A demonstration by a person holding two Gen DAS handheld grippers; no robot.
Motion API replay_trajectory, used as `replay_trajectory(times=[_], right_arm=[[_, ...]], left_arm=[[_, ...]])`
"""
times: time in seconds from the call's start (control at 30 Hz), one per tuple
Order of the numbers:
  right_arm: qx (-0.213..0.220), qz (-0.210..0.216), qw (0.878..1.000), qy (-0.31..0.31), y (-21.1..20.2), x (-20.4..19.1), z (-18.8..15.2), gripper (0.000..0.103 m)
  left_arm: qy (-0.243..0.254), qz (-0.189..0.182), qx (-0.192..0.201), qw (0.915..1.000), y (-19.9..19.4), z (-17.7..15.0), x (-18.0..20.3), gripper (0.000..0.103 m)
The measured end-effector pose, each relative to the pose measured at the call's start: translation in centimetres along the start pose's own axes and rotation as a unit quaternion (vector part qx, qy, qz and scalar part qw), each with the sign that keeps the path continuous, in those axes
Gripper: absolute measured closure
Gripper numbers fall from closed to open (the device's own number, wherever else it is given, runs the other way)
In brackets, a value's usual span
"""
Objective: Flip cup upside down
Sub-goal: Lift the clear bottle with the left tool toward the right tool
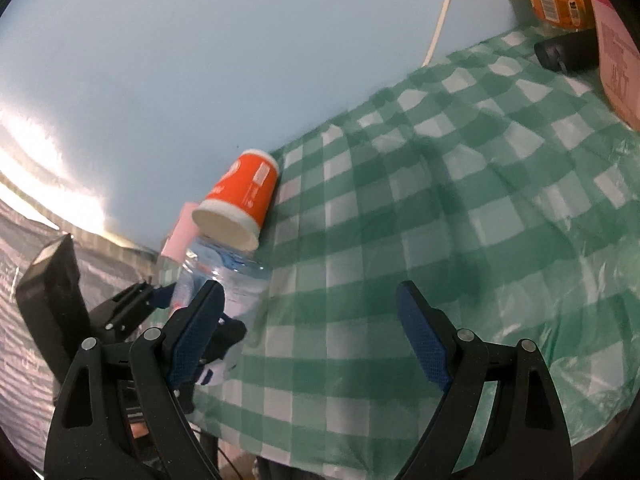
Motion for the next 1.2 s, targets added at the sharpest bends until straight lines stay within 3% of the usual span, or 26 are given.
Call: replay_trajectory(times=[0.43,0.63,0.77,1.0,1.2], right_arm=[[-0.023,0.006,1.0,-0.008,1.6,-0.7,-1.0,0.017],[-0.024,0.007,1.0,-0.011,1.6,-1.0,-1.0,0.017],[-0.028,0.011,0.999,-0.01,1.8,-1.3,-1.0,0.017],[-0.031,0.028,0.999,-0.007,1.7,-1.8,-1.0,0.017],[-0.045,0.043,0.998,-0.001,2.4,-2.7,-1.1,0.017]], left_arm=[[-0.008,0.016,-0.01,0.9998,1.2,-1.1,-0.7,0.03],[-0.013,0.018,-0.005,0.9997,0.8,-0.9,-0.9,0.016],[-0.021,0.01,0.002,0.9997,0.0,-0.7,-1.2,0.016],[-0.052,-0.012,0.044,0.9976,-3.3,-1.3,-2.9,0.015],[-0.109,-0.026,0.091,0.9895,-5.6,-3.3,-5.6,0.014]])
Point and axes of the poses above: each gripper's, at about its wrist camera, not at the fingertips, and y roughly the way its jaws point, x to its right, z to its top, the point moved 1 cm from there along y, roughly the way its jaws point, and after that the axes turned 6 degrees about -y, right-handed, at the moved point
